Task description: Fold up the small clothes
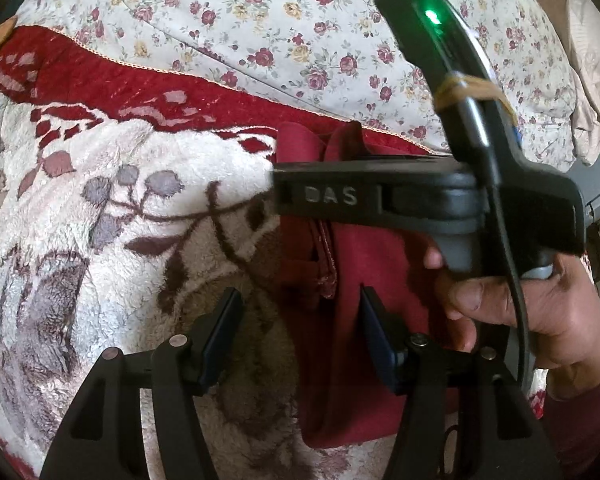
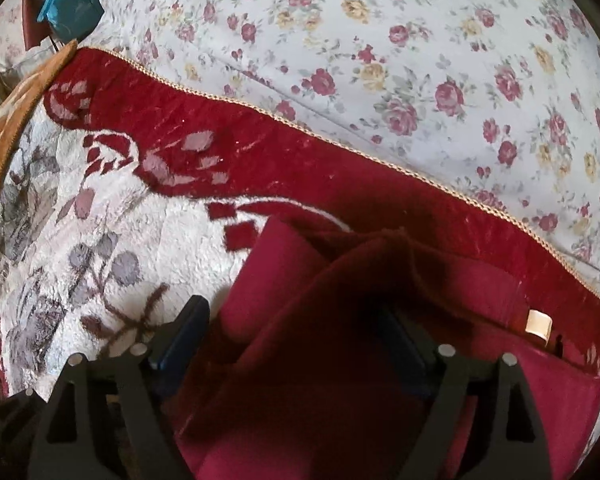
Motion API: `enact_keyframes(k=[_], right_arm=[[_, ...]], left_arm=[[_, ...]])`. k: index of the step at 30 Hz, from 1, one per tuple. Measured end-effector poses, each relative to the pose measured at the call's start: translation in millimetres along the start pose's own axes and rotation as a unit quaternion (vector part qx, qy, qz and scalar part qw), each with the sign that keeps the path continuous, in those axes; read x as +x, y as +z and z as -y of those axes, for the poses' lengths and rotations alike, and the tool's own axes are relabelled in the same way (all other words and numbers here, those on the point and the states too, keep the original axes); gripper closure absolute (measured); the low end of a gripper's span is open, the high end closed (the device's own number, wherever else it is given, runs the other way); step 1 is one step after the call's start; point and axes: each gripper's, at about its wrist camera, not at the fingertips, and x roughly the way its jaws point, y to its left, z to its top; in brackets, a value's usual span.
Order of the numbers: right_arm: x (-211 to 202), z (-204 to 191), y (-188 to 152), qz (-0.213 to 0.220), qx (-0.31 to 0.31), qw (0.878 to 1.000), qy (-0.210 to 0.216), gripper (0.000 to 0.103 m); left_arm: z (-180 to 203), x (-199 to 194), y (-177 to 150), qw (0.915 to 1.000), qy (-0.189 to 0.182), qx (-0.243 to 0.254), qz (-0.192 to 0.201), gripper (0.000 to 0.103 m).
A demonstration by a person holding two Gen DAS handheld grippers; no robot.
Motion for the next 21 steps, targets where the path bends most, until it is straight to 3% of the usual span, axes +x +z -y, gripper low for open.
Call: enact_keyframes(k=[2,6,8,17,21], right_arm=[[-5,3,-3,0.006,-0.007,1.0,-0.002,0.033],[-20,15,-6,0.022,0.009,0.999,0.042,0.068],[-23,17,-7,0.027,0.015,0.998,0.061,0.076],[-44,41,-14,0.051,0.063,0.989,0.125,0.086],[-52,48,-15,0.056,0.065,0.988,0.128,0.086]], left_arm=[[1,1,1,1.0,0.002,0.002,0.0,0.064],[2,1,1,1.0,0.004,0.006,0.002,0.064],[3,2,2,0.9999,0.004,0.009,0.004,0.064],[16,7,4,0.9992,-0.034,0.021,0.005,0.064],[26,5,4,0.9988,-0.025,0.038,0.017,0.066]])
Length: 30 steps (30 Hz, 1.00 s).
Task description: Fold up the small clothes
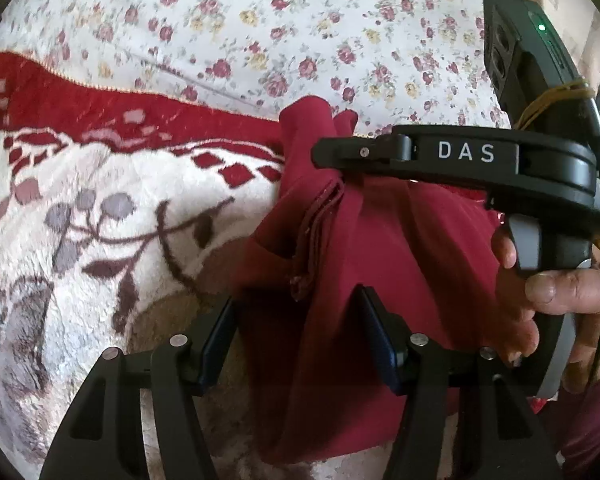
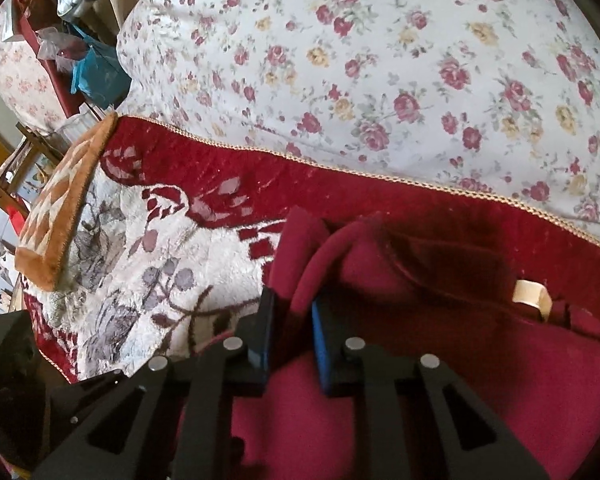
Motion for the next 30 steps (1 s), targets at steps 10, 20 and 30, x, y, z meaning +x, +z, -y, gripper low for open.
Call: enact_keyframes(k=[10,20,30], right_arm=[[-6,13,-5,0.003,0.019,1.0,0.004,0.086],[-4,17,-4,-0.013,0.048,0.999,-0.001,0.045],[26,-14,4,-0.047,0.011,0.998,-0.044,0.026]], left_arm=[[2,-4,3,0.9999,-0.003,0.007,0.012,0.085],[6,-8,1,0.9996,-0.004,0.019,0.019,0.093],[14,-16,0,0.9984,-0.026,0.04,0.03,0.095]])
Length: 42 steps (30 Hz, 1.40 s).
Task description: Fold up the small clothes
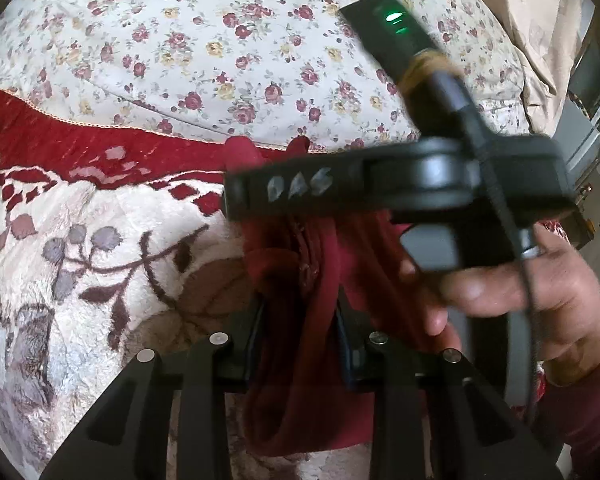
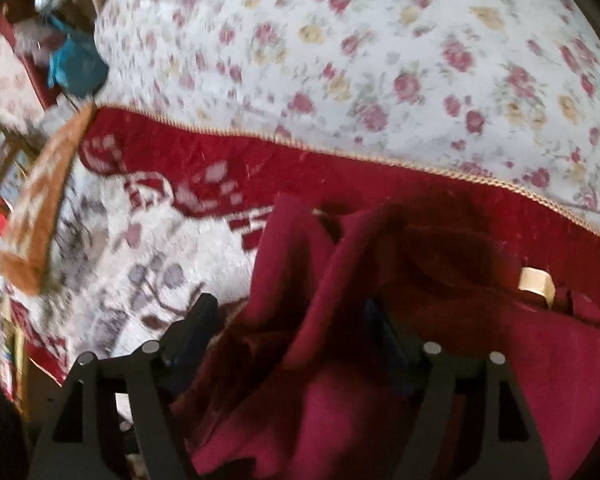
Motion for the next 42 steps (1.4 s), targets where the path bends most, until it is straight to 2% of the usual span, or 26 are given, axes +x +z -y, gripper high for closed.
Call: enact_keyframes(k=[1,3,4,5,6,8,13,14,16,17,23,26,30,33,38,41,42], right_arm=[[4,-1,-1,-0.006,-0.003,1.0,-0.009,0.031],[6,-2,-4,-0.002,-0.014,1.0,-0.008,0.057],[2,0,-6,0.006,-0.015,1.0,-0.003,0.063],[-1,2,-7,0.012,-0.013,1.0,0.0,0.073],[-7,5,-7,0.021,-0.01,1.0,0.006,0.079],[-18,12,-7,0.036,-0.004,0.999,0.015,0.08],[-30,30,-7,0.044,0.015,0.998,0.039,0.08],[-30,31,-7,0.046,0.018,0.998,0.04,0.08],[-33,35,-9,0.05,0.023,0.998,0.044,0.08],[-36,37,-10,0.052,0.025,0.997,0.046,0.08],[-76,58,-19,0.079,0.028,0.995,0.054,0.083],[-106,77,-28,0.095,0.033,0.993,0.056,0.083],[-144,112,-49,0.115,0.045,0.992,0.037,0.084],[-163,148,-67,0.123,0.071,0.99,0.02,0.085],[-172,208,-97,0.123,0.119,0.985,-0.01,0.085],[-169,239,-117,0.12,0.152,0.98,-0.037,0.085],[-163,248,-123,0.119,0.163,0.978,-0.051,0.085]], left_arm=[[0,0,0,1.0,-0.002,0.001,-0.002,0.095],[1,-1,1,0.9999,-0.004,0.007,-0.007,0.094],[3,-2,1,0.9999,-0.001,0.013,-0.011,0.088],[5,-4,1,0.9998,0.0,0.017,-0.014,0.084],[6,-5,0,0.9996,0.002,0.021,-0.017,0.076],[8,-6,-1,0.9995,0.002,0.026,-0.017,0.071],[13,7,-4,0.999,0.009,0.026,-0.035,0.071],[16,8,-4,0.9991,-0.001,0.026,-0.035,0.075],[22,4,-1,0.9991,-0.014,0.03,-0.026,0.095],[26,1,0,0.9989,-0.025,0.033,-0.02,0.098],[50,-12,9,0.9966,-0.079,0.023,0.002,0.103],[83,-17,9,0.9943,-0.1,0.036,0.005,0.103],[143,-8,8,0.9903,-0.113,0.08,0.001,0.103],[175,8,7,0.9879,-0.123,0.094,-0.01,0.103],[224,49,-2,0.9832,-0.141,0.108,-0.046,0.103],[247,72,-12,0.9776,-0.16,0.111,-0.08,0.103],[253,78,-15,0.9758,-0.163,0.112,-0.093,0.098]])
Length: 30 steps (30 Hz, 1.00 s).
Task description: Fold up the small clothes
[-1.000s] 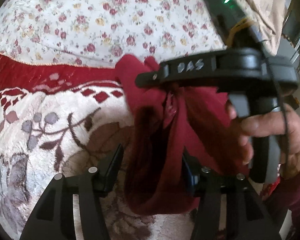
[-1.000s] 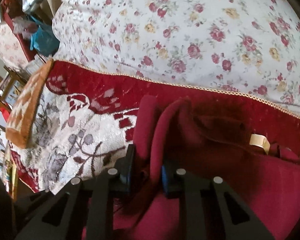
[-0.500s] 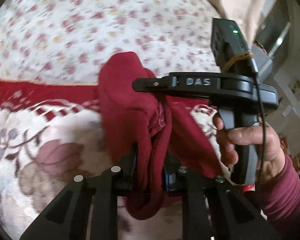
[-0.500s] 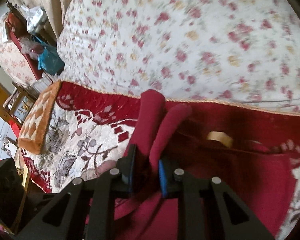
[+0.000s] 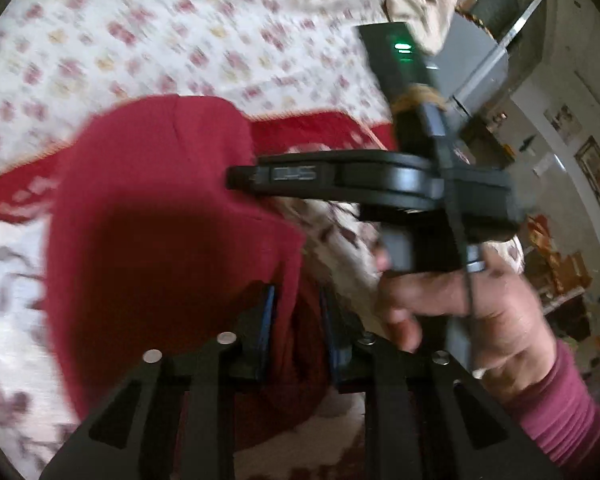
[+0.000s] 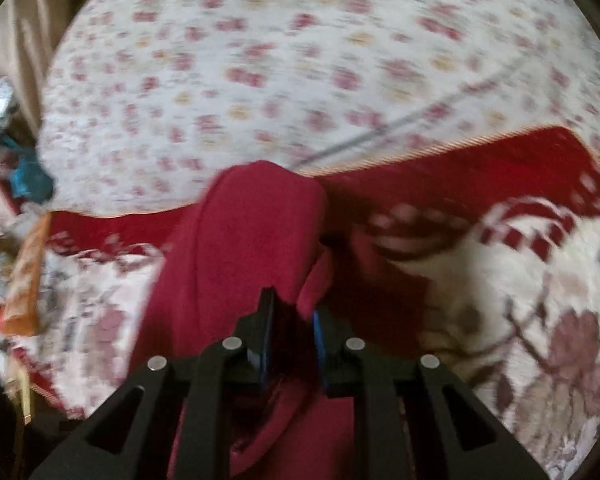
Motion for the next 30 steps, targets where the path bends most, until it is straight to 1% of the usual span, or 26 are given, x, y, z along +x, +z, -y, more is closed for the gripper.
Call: enact_keyframes(k=[1,2,3,4,5,6,7,8,9,10,12,14,15,18,20,21,22,24,25,27,28,29,30], right_arm=[[6,10,-5,-0.006,0.016,1.0,-0.004,0.085],[12,19,-9,-0.013,0.034,0.999,0.001,0.083],[15,31,-13,-0.014,0.058,0.998,0.009,0.075],[13,40,-16,-0.009,0.078,0.997,0.02,0.074],[7,47,-17,-0.002,0.099,0.994,0.038,0.071],[-3,54,-20,0.005,0.116,0.992,0.052,0.06],[-12,56,-23,0.013,0.126,0.99,0.061,0.055],[-22,58,-27,0.021,0.132,0.988,0.072,0.046],[-32,57,-32,0.029,0.132,0.987,0.086,0.041],[-40,55,-37,0.034,0.13,0.986,0.098,0.039],[-47,48,-46,0.037,0.127,0.985,0.113,0.03],[-45,37,-53,0.025,0.124,0.985,0.119,0.027],[-40,30,-56,0.016,0.12,0.986,0.119,0.026],[-26,9,-65,-0.004,0.098,0.988,0.122,0.023],[-10,0,-70,-0.02,0.086,0.992,0.09,0.024],[-1,-4,-71,-0.03,0.082,0.994,0.073,0.033],[3,-6,-72,-0.03,0.078,0.994,0.067,0.04],[-8,-14,-71,-0.013,0.057,0.997,0.054,0.074],[-22,-21,-71,0.006,0.031,0.999,0.044,0.077],[-47,-23,-72,0.032,0.008,0.999,0.023,0.079],[-53,-21,-73,0.036,0.007,0.999,0.01,0.079],[-52,-17,-74,0.033,0.007,0.999,-0.008,0.079],[-47,-13,-73,0.024,0.01,1.0,-0.016,0.079]], left_arm=[[4,5,0,0.9999,0.004,0.006,-0.012,0.097],[7,6,0,0.9996,0.006,0.016,-0.022,0.097],[9,3,-1,0.9992,0.008,0.026,-0.028,0.095],[9,-7,-2,0.9989,0.009,0.034,-0.031,0.092],[8,-18,-3,0.9988,0.008,0.038,-0.029,0.091],[3,-36,-4,0.9987,0.009,0.047,-0.017,0.088],[0,-49,-7,0.9983,0.018,0.055,-0.006,0.084],[-3,-61,-11,0.9974,0.034,0.063,0.006,0.082],[-11,-75,-16,0.9944,0.07,0.075,0.027,0.081],[-17,-82,-19,0.9916,0.096,0.078,0.039,0.081],[-32,-88,-23,0.9851,0.143,0.075,0.059,0.081],[-47,-83,-28,0.9815,0.169,0.062,0.065,0.081],[-54,-78,-31,0.9812,0.173,0.054,0.066,0.081],[-75,-62,-38,0.9879,0.146,0.028,0.044,0.081],[-76,-60,-38,0.9877,0.146,0.031,0.045,0.081],[-76,-59,-38,0.9868,0.15,0.035,0.048,0.081],[-74,-62,-42,0.9866,0.151,0.037,0.049,0.081],[-70,-71,-47,0.9861,0.149,0.038,0.062,0.081],[-69,-73,-47,0.9857,0.15,0.038,0.068,0.081],[-67,-71,-44,0.9857,0.148,0.04,0.069,0.081],[-67,-68,-43,0.9863,0.145,0.04,0.068,0.081],[-66,-64,-40,0.9868,0.143,0.041,0.064,0.081],[-65,-61,-39,0.9868,0.144,0.041,0.06,0.081]])
